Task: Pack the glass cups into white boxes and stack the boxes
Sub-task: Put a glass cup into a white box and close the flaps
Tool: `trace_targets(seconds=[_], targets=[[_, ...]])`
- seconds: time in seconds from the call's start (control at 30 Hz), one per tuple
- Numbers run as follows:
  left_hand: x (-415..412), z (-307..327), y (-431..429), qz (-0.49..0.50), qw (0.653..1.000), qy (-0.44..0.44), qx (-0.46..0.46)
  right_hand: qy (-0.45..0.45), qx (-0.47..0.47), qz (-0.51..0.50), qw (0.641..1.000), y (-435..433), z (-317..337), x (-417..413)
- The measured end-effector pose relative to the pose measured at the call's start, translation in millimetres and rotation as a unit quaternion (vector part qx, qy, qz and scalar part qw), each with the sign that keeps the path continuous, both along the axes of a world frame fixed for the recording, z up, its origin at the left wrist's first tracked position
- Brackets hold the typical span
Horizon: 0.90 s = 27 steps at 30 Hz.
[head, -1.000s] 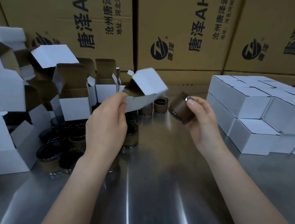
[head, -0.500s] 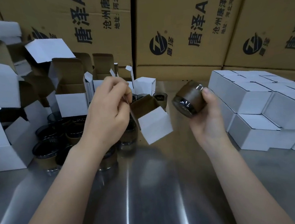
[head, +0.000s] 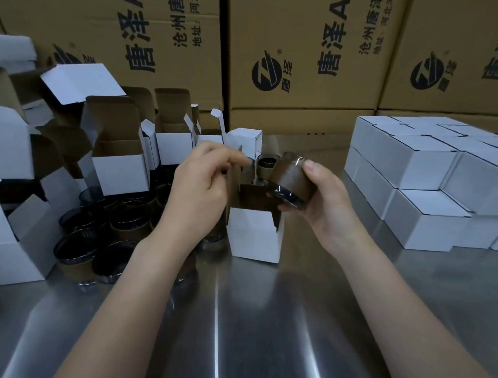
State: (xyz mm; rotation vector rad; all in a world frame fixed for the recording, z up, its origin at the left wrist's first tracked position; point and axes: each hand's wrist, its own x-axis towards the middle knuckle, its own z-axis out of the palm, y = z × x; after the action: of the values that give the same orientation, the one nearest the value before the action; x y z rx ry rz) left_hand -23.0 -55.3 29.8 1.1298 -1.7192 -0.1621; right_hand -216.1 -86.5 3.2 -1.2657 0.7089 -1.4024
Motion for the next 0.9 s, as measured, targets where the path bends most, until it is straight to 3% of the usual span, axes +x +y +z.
trace_targets(seconds=[0.17, 0.3, 0.47, 0.7, 0.9], targets=[[-7.9, -11.8, 1.6, -0.088, 0.984, 0.139, 0.069, 0.028, 0.001, -0.015, 0.999, 1.7, -1.3, 4.9], [-17.5, -25.8, 12.4, -0.067, 0.987, 0.138, 0.057, 0.025, 0.02, -0.028, 0.999, 1.4, -3.9, 6.4], [-39.8, -45.2, 33.7, 0.075, 0.994, 0.072, -0.037, 0.016, 0.002, -0.037, 0.999, 3.3, 0.6, 6.0], [-51.8, -56.3, 28.3, 0.217, 0.962, -0.152, 0.071, -0.08, 0.041, 0.027, 0.996, 0.9, 3.6, 2.6], [-47.1, -63.4, 20.8, 0.214, 0.96, -0.157, 0.09, -0.097, 0.079, 0.04, 0.991, 0.7, 3.1, 2.4]])
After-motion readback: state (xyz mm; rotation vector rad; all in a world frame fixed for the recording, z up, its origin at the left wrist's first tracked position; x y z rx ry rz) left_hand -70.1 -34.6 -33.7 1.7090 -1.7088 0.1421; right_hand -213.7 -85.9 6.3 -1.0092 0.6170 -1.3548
